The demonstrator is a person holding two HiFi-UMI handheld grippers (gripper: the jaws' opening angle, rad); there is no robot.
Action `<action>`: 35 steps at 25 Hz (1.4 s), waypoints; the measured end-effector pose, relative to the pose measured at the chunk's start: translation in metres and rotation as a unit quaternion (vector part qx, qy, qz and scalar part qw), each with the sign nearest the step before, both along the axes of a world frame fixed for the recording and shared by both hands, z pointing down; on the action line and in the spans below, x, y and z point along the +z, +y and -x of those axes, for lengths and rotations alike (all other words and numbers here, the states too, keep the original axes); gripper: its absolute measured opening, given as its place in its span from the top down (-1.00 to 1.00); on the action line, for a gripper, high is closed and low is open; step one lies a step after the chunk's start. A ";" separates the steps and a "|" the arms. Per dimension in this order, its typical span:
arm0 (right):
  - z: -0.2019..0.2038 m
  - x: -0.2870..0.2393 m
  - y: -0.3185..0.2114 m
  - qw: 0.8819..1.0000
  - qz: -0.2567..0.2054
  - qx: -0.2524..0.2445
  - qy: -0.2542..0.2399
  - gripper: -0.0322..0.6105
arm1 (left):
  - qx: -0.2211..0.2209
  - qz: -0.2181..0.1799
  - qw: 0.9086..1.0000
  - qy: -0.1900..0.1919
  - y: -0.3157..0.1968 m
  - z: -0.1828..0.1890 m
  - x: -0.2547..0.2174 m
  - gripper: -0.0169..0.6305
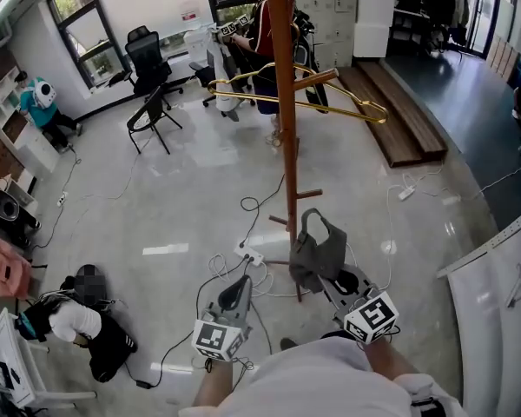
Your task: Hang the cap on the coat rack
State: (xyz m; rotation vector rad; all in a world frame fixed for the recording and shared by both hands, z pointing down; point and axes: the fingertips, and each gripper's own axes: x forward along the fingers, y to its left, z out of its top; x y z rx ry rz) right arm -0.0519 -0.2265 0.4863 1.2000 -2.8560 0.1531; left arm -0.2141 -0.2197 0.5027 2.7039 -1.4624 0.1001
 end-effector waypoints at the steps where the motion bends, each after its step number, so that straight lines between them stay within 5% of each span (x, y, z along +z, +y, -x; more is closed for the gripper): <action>1: 0.000 0.001 0.000 1.000 0.000 0.003 0.001 0.77 | 0.003 0.000 1.000 0.002 -0.001 0.000 0.001 0.91; 35: -0.013 0.005 -0.019 1.000 0.004 -0.013 0.016 0.77 | -0.016 -0.001 1.000 0.003 -0.003 -0.002 -0.006 0.91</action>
